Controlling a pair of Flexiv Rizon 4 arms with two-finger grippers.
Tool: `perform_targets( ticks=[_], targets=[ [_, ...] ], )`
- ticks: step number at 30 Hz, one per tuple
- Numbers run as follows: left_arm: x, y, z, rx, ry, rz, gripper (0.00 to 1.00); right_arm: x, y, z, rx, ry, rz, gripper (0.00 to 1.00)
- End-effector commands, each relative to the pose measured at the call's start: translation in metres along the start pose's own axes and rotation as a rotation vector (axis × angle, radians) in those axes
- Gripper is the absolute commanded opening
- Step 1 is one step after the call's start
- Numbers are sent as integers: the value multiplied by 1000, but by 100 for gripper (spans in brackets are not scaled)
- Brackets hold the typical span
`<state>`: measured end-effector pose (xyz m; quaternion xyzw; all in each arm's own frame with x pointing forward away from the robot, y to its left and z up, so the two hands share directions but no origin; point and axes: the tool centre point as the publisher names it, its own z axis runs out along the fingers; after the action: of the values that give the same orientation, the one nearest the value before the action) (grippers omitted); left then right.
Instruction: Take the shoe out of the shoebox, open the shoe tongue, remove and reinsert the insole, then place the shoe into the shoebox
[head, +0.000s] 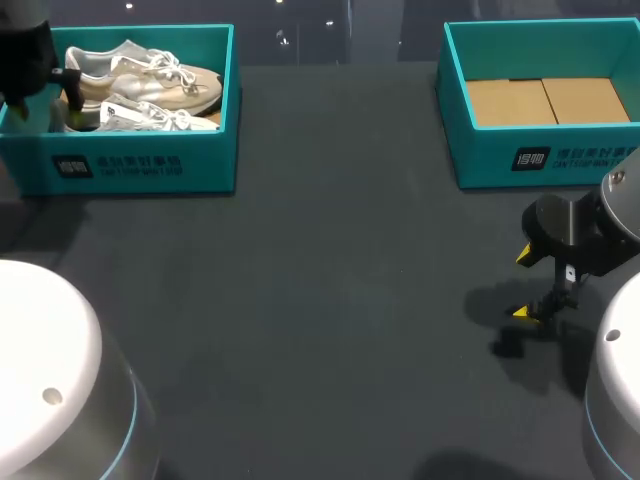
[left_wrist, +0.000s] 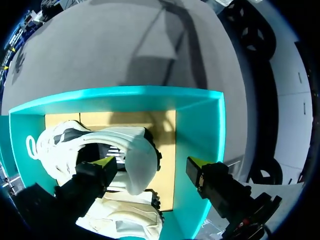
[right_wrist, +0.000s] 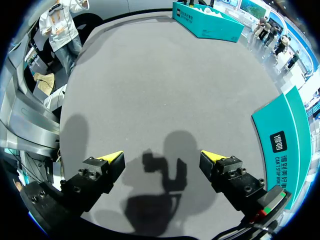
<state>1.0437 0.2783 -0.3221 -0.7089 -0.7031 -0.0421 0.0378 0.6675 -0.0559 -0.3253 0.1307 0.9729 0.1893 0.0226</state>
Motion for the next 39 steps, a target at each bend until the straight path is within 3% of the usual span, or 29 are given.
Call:
perform_targets(
  ticks=[1, 7, 15, 20, 24, 29, 32, 39],
  targets=[
    [-2, 0, 11, 6, 9, 7, 92, 2, -1, -1, 0, -3, 0, 100],
    [-4, -4, 23, 13, 25, 12, 79, 2, -1, -1, 0, -3, 0, 100],
    [0, -1, 34, 10, 27, 8, 77, 2, -1, -1, 0, -3, 0, 100],
    [0, -1, 39, 10, 37, 12, 66, 2, -1, -1, 0, -3, 0, 100],
    [0, 0, 41, 11, 46, 12, 63, 2, -1, -1, 0, -3, 0, 100],
    [-1, 1, 42, 14, 53, 10, 40, 2, -1, -1, 0, -3, 0, 100],
    [0, 1, 42, 18, 55, 12, 0, 2, -1, -1, 0, -3, 0, 100],
    [7, -3, 41, 25, 59, 19, 0, 2, -1, -1, 0, -3, 0, 100]
  ],
)
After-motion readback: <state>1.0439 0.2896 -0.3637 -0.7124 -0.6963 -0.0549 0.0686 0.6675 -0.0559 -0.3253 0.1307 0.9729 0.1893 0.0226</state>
